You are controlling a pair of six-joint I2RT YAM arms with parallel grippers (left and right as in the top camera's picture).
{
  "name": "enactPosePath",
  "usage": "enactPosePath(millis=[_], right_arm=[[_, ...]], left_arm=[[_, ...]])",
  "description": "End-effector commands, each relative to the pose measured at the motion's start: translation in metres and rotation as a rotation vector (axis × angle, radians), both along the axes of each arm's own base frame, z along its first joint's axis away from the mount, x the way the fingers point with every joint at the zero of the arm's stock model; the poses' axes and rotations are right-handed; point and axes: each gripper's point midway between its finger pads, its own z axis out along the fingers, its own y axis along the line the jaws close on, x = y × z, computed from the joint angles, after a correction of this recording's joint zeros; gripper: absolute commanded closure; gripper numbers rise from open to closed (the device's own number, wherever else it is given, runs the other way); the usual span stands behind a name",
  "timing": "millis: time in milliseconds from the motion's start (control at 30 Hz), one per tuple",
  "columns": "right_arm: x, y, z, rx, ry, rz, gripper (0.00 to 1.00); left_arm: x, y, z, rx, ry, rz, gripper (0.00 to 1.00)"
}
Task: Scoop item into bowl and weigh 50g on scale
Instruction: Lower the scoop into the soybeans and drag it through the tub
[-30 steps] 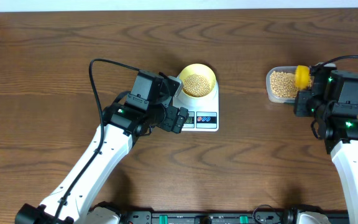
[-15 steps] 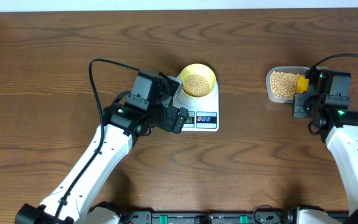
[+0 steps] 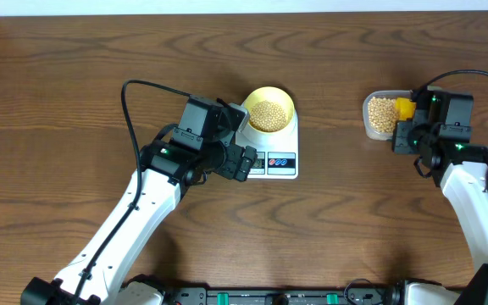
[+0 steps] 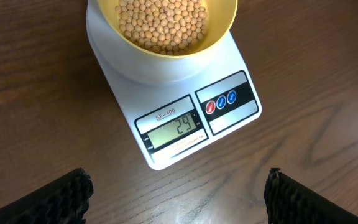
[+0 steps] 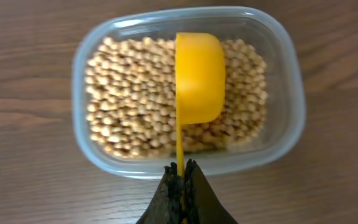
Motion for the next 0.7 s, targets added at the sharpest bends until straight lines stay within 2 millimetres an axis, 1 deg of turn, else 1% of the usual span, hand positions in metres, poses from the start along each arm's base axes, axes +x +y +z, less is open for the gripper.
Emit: enactPosePath(millis=[0, 100, 467, 567, 667], right_arm=[[0.001, 0.02, -0.001, 0.094, 0.0, 0.056, 0.99], [-0.002, 0.026, -0.005, 0.126, 0.019, 0.076, 0.99], [-0.005, 0.026, -0.024, 0.151, 0.082, 0.05, 0.99], [-0.009, 0.037, -0.024, 0.203, 0.097, 0.082, 0.99], [-0.01, 0.05, -0.021, 0.274, 0.093, 0.127, 0.99]], left_arm=[[0.001, -0.003, 0.008, -0.016, -0.018, -0.011, 0.1], [0.001, -0.003, 0.008, -0.016, -0.018, -0.011, 0.1], [0.001, -0.003, 0.008, -0.016, -0.018, -0.011, 0.1], [0.001, -0.003, 0.008, -0.015, -0.018, -0.011, 0.1], [0.001, -0.003, 0.008, -0.016, -0.018, -0.011, 0.1]])
